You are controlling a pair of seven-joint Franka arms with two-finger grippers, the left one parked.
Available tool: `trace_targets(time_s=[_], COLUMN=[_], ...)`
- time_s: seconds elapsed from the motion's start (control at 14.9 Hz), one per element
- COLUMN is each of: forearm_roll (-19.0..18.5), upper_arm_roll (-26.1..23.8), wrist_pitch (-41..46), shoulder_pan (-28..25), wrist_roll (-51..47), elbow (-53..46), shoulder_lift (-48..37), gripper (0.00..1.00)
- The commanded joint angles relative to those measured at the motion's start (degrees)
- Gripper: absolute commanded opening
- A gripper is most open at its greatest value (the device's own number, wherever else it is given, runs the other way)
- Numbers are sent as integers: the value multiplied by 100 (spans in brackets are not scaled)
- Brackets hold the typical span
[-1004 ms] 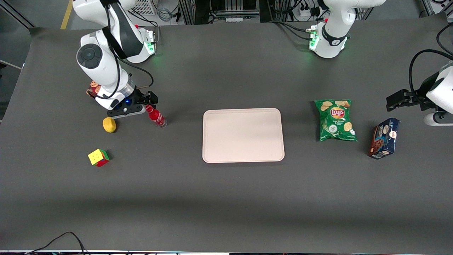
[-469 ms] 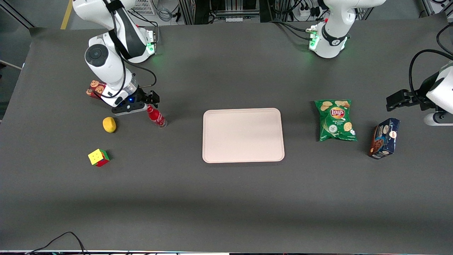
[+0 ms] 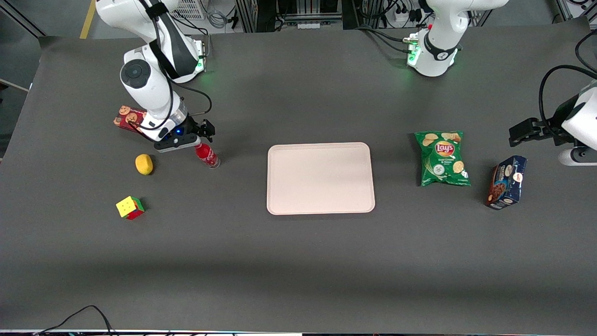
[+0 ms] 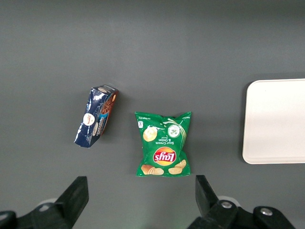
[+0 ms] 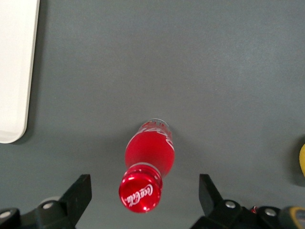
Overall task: Place coke bottle on tray
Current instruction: 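Lower the open right gripper around the bottle and close it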
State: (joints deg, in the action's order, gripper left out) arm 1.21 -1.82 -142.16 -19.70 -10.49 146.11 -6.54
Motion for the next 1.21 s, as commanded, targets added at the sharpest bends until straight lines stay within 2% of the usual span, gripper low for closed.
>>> trace_targets(time_s=[0.0, 0.67, 0.74, 0.8, 0.94, 1.14], forearm_roll=[28, -7, -7, -7, -7, 2], upper_arm_roll=[-11, -11, -11, -11, -11, -11], wrist_pitch=[-189, -286, -286, -286, -286, -286], shoulder_pan=[1, 10, 19, 19, 28, 36], wrist_roll=[100, 153, 153, 170, 266, 267], elbow=[14, 58, 75, 76, 76, 67], shoulder_lift=[170, 329, 329, 329, 329, 329], gripper=[100, 100, 97, 87, 74, 48])
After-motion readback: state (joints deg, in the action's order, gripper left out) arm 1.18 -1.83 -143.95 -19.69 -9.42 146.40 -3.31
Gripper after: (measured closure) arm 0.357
